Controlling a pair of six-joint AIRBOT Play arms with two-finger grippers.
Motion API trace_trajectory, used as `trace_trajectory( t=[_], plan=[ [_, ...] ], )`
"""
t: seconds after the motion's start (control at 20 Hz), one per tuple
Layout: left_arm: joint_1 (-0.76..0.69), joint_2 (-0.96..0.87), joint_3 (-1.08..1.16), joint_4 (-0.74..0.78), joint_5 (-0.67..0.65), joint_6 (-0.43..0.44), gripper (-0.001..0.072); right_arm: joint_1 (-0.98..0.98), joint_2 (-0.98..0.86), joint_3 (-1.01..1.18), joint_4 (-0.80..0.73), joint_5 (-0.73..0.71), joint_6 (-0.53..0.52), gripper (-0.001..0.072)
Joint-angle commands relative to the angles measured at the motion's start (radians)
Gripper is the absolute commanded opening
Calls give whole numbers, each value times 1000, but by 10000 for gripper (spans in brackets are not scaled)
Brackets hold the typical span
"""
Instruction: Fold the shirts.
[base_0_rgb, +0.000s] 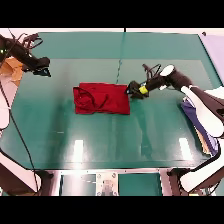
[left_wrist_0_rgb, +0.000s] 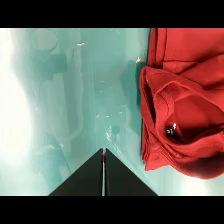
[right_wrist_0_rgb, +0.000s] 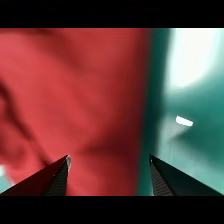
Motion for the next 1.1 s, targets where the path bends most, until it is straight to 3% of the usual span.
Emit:
trace_trajectory(
  t=[0.0,0.1,0.15,0.2,0.25,0.45,0.6,0.75,1.05],
  plan=[
    [0,0,1,0,5,-7,25,39,-53,-63,84,-32,-63,565],
    [0,0,1,0,4,-7,25,74,-69,-62,180,-51,-105,564],
    [0,0,1,0,4,-7,25,85,-69,-59,219,-66,-119,527],
    [0,0,1,0,4,-7,25,90,-69,-45,258,-66,-139,212],
    [0,0,1,0,4,-7,25,90,-68,-23,292,-62,-149,22],
    [0,0,1,0,0,-7,25,53,-16,172,328,30,-125,13],
    [0,0,1,-1,-13,-7,25,-56,76,319,313,84,-32,13],
    [0,0,1,-4,-26,-7,25,-237,160,390,245,150,101,12],
    [0,0,1,-40,-26,-7,25,-680,321,390,126,213,268,12]
  ],
)
